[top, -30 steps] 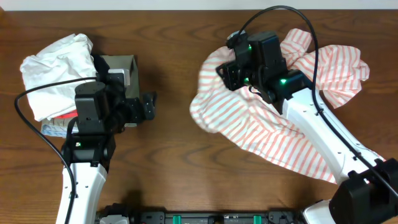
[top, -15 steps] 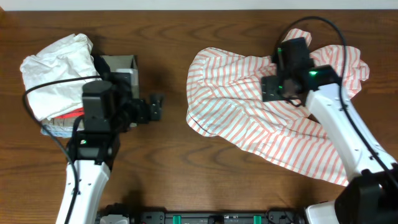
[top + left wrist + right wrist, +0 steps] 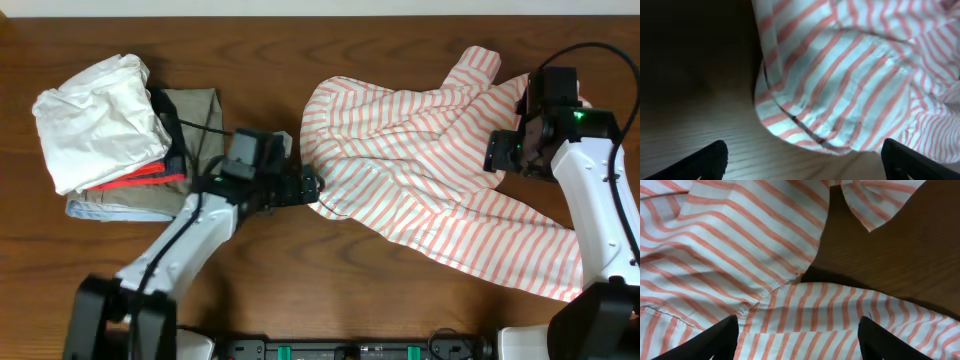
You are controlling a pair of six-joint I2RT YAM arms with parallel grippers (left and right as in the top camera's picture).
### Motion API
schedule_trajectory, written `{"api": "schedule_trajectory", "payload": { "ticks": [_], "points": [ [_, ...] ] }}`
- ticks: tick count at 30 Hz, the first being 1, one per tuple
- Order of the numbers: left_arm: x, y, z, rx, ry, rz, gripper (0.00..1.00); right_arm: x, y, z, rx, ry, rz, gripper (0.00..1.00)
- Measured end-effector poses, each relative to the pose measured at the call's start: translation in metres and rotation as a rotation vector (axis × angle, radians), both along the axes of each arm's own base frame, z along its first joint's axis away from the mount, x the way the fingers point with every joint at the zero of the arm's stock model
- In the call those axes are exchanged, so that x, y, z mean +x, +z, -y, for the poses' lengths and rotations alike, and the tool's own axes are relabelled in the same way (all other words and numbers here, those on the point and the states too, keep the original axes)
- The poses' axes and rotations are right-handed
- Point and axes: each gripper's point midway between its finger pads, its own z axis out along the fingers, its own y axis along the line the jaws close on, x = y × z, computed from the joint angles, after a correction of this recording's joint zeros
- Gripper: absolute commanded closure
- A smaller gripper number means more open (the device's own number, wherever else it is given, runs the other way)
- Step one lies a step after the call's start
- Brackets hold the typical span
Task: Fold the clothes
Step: 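Grasp the shirt's left edge with the left gripper and pull it left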
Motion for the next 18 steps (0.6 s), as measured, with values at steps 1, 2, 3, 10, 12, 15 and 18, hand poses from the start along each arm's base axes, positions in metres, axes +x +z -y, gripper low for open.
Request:
{"api": "schedule_trajectory", "payload": {
  "ticks": [1,2,3,10,12,15,18],
  "points": [
    [0.001,-0.004,0.003,-0.004,0.008,-0.014,0.02,0.0,0.0,0.0,0.0,0.0,0.0,0.26],
    [0.002,-0.009,0.005,-0.01,0.015,-0.025,0.02,0.0,0.0,0.0,0.0,0.0,0.0,0.26],
    [0.004,-0.013,0.007,-0.016,0.023,-0.032,0.02,0.0,-0.001,0.0,0.0,0.0,-0.002,0.26],
    [0.005,-0.048,0.01,-0.021,0.096,-0.144,0.02,-0.001,-0.001,0.0,0.002,0.0,-0.006,0.26],
    [0.013,-0.046,0.014,-0.046,0.107,-0.133,0.02,-0.001,-0.001,-0.001,0.005,0.001,-0.005,0.26],
    [0.023,-0.045,0.02,-0.076,0.112,-0.111,0.07,-0.001,-0.001,-0.002,0.015,0.003,-0.005,0.27],
    [0.029,-0.046,0.024,-0.095,0.121,-0.099,0.24,-0.001,-0.001,-0.003,0.017,0.004,-0.005,0.28]
  ]
}}
